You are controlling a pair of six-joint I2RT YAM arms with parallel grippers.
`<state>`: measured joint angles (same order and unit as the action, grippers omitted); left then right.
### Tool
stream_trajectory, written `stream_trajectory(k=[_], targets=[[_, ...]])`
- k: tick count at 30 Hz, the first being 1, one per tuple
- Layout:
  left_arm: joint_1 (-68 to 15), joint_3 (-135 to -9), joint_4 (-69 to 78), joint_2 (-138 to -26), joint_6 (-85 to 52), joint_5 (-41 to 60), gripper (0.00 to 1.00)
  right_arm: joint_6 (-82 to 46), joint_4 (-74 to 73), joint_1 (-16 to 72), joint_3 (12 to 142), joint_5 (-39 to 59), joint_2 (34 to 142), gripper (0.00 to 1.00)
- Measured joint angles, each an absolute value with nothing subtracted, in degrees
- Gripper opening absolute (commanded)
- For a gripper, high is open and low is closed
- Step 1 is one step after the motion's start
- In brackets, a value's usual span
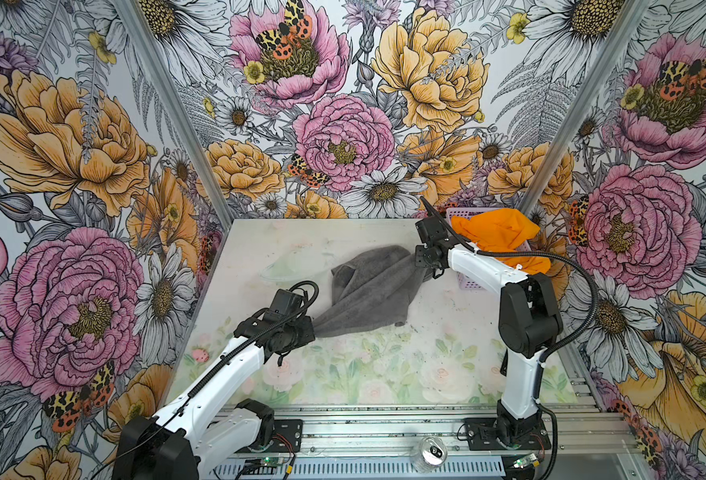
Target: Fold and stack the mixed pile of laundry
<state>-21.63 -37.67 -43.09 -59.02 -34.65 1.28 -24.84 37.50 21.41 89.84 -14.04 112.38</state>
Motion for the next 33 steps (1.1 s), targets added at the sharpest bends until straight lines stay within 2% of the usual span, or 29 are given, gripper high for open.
stream_trajectory(k=[9,15,17,20,22,24,26,27,28,31,33], targets=[[-21.1,-35.6,-40.5,-60.1,-35.7,1.3,0.0,-26.3,37.9,28.7,73.3,-8.1,106.0,0.66],[-20.7,-35.6,-39.5,-62.2,-35.6,1.3,0.0,-27.7,33.2,27.7,71.9,-6.5,109.0,0.67],[-20.5,-35.6,-39.3,-62.1,-35.6,1.3,0.0,-27.8,31.7,27.5,73.1,-6.0,111.2,0.56],[-20.0,-35.6,-38.9,-62.1,-35.6,1.3,0.0,-27.9,30.0,27.4,75.5,-5.9,114.0,0.27],[-19.9,-35.6,-38.6,-62.1,-35.6,1.3,0.0,-27.8,29.1,27.1,75.6,-6.0,114.3,0.13],[-19.9,-35.5,-38.5,-61.9,-35.7,1.3,0.0,-27.4,28.6,26.9,75.2,-6.1,114.0,0.04],[-19.9,-35.2,-38.1,-61.4,-35.7,1.3,0.0,-27.1,28.5,26.3,73.9,-6.3,112.9,0.01],[-20.0,-35.0,-37.8,-61.1,-35.7,1.4,0.0,-26.9,28.9,25.6,73.1,-6.6,111.9,0.02],[-20.0,-34.7,-37.6,-60.9,-35.7,1.6,0.0,-26.3,29.8,24.8,72.2,-7.0,110.6,0.06],[-20.7,-33.7,-36.9,-60.8,-35.8,2.2,0.0,-24.7,32.8,22.5,72.1,-7.3,106.9,0.41],[-21.8,-33.1,-36.9,-60.9,-36.1,2.1,0.0,-23.4,35.6,21.5,74.2,-7.3,105.6,0.51]])
